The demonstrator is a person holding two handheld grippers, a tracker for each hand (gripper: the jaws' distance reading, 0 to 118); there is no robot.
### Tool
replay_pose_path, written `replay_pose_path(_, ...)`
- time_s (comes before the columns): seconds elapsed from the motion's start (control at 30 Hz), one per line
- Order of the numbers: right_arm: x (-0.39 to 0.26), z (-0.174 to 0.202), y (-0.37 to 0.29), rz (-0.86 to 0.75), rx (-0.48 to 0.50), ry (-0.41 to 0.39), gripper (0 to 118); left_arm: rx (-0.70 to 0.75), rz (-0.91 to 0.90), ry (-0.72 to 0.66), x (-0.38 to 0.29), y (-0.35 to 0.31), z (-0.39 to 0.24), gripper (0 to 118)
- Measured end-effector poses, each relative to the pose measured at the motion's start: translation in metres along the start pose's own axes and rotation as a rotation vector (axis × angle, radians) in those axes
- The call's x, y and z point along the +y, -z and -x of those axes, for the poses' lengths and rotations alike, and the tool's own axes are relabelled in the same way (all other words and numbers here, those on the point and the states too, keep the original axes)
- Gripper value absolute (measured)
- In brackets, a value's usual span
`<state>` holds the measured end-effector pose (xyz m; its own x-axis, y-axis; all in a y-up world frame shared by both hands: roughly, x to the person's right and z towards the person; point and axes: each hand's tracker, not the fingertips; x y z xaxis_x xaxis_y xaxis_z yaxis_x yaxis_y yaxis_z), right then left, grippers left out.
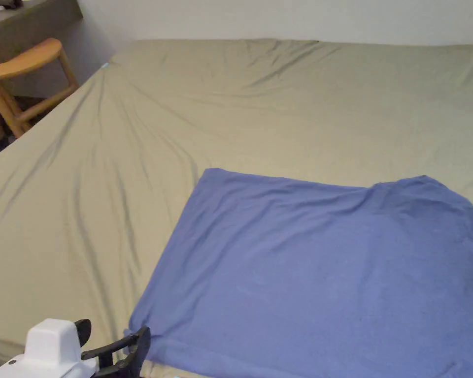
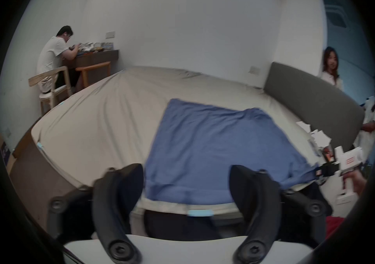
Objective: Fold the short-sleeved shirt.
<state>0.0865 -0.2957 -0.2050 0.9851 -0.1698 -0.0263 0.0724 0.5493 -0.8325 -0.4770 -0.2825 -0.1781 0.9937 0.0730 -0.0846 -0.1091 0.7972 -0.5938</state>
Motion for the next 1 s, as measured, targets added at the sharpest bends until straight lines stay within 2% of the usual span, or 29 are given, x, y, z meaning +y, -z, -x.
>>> replay_pose_path(0.1, 0.002, 0.002, 0.0, -0.004, 0.004, -0.019, 3, 0.043, 0.106, 0.069, -0.015, 0.031, 0.027, 91)
replay_pose_path(0.2, 0.002, 0.004, 0.002, 0.001, 0.01, -0.012, 3, -0.004, 0.187, 0.101, -0.033, 0.046, 0.034, 89)
replay_pose_path(0.37, -0.003, 0.006, 0.001, 0.006, 0.002, -0.002, 3, -0.019, 0.191, 0.111, -0.042, 0.058, 0.02, 84)
replay_pose_path(0.47, -0.005, 0.007, 0.0, 0.012, -0.002, -0.002, 3, -0.037, 0.19, 0.109, -0.04, 0.064, 0.014, 66)
replay_pose_path(0.53, -0.004, 0.01, -0.001, 0.016, -0.004, -0.003, 3, -0.029, 0.203, 0.139, -0.042, 0.073, 0.009, 42)
replay_pose_path(0.6, -0.006, 0.011, -0.003, 0.016, -0.004, -0.003, 3, -0.011, 0.223, 0.143, -0.043, 0.079, 0.008, 24)
replay_pose_path(0.73, -0.005, 0.014, -0.007, 0.011, -0.004, -0.002, 3, -0.022, 0.232, 0.089, -0.042, 0.085, 0.013, 17)
replay_pose_path(0.83, -0.002, 0.018, -0.014, 0.002, -0.003, -0.008, 3, -0.025, 0.225, 0.079, -0.036, 0.079, 0.012, 5)
replay_pose_path(1.0, 0.013, 0.02, -0.027, -0.032, 0.013, 0.005, 3, -0.062, 0.172, 0.075, -0.011, 0.064, 0.006, 5)
